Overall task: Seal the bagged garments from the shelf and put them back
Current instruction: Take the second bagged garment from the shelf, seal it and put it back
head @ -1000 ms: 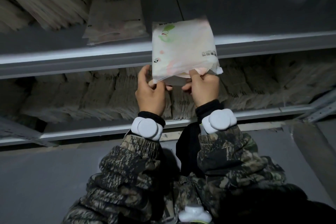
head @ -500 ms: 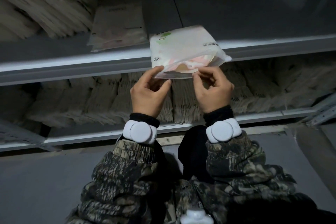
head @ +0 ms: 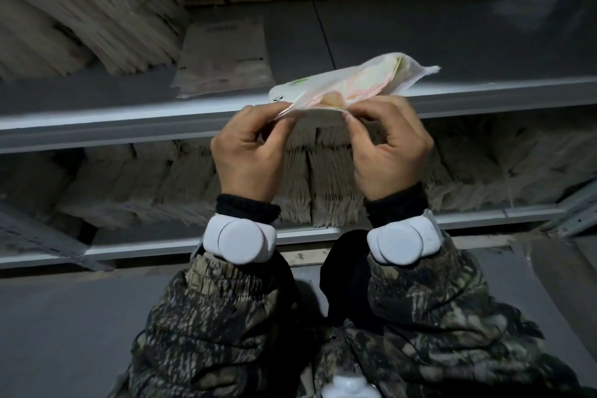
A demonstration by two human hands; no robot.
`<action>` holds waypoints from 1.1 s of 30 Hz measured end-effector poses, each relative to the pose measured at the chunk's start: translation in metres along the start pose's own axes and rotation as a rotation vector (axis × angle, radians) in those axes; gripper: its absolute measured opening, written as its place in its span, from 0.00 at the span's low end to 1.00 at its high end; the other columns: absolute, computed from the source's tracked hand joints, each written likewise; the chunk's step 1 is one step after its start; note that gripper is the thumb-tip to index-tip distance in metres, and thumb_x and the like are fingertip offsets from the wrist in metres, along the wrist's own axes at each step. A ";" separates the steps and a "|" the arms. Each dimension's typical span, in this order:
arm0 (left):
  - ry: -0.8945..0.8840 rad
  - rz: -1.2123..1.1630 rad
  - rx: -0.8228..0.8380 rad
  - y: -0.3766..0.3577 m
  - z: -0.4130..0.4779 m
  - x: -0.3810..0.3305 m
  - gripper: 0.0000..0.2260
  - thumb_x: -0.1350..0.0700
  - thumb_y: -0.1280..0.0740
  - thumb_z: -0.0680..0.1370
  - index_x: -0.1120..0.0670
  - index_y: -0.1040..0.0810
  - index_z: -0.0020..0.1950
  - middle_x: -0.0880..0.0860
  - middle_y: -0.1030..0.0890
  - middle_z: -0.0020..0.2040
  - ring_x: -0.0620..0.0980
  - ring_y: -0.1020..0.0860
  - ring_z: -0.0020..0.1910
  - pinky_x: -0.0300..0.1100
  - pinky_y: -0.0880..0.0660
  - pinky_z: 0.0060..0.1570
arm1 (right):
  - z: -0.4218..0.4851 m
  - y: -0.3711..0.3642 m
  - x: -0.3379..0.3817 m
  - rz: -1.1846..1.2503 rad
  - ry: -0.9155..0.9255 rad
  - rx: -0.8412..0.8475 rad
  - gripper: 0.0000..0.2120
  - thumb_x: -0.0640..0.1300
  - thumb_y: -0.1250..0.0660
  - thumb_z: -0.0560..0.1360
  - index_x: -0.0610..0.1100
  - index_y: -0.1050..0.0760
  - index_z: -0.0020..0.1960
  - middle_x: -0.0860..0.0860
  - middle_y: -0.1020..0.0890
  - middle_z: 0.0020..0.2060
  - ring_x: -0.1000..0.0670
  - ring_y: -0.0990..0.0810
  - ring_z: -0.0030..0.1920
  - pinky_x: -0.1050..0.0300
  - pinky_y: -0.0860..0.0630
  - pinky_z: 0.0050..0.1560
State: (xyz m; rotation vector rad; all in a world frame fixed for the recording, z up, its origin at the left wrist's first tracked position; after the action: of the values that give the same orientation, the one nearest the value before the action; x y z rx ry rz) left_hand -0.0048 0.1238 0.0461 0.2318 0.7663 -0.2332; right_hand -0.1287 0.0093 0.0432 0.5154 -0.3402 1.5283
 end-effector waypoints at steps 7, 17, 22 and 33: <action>-0.026 -0.008 -0.048 0.001 0.007 -0.002 0.06 0.56 0.28 0.72 0.48 0.20 0.47 0.43 0.31 0.39 0.38 0.30 0.38 0.27 0.33 0.39 | 0.008 0.000 0.012 0.015 0.029 -0.010 0.02 0.36 0.28 0.71 0.36 0.18 0.41 0.44 0.18 0.38 0.53 0.21 0.40 0.64 0.24 0.44; 0.201 -0.221 0.019 -0.009 -0.004 0.014 0.06 0.61 0.34 0.76 0.50 0.22 0.44 0.42 0.20 0.38 0.37 0.23 0.41 0.31 0.28 0.44 | -0.001 -0.009 0.006 0.050 -0.073 0.046 0.01 0.34 0.28 0.70 0.37 0.19 0.39 0.44 0.18 0.38 0.48 0.20 0.40 0.52 0.21 0.43; 0.209 -0.225 0.065 -0.010 -0.005 0.018 0.08 0.61 0.35 0.77 0.49 0.25 0.41 0.41 0.22 0.35 0.35 0.25 0.37 0.30 0.30 0.41 | -0.004 -0.013 -0.003 0.013 -0.156 0.080 0.06 0.38 0.27 0.68 0.38 0.19 0.45 0.44 0.19 0.46 0.52 0.20 0.43 0.57 0.20 0.47; 0.272 -0.269 0.069 -0.004 -0.002 0.037 0.08 0.60 0.36 0.77 0.48 0.26 0.41 0.38 0.22 0.34 0.34 0.27 0.36 0.29 0.31 0.41 | -0.017 -0.026 -0.045 0.169 -0.722 0.276 0.38 0.56 0.26 0.65 0.46 0.35 0.70 0.49 0.29 0.67 0.51 0.29 0.66 0.54 0.28 0.65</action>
State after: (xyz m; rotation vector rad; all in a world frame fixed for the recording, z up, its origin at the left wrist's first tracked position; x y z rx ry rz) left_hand 0.0191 0.1163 0.0183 0.2277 1.0612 -0.4900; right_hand -0.1060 -0.0197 0.0030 1.2886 -0.7445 1.5174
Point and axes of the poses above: each hand's wrist, its own z-axis towards the middle knuckle, its own y-axis out of the back of the hand, x = y × z, the point moved 3 cm from there along z, towards the middle knuckle
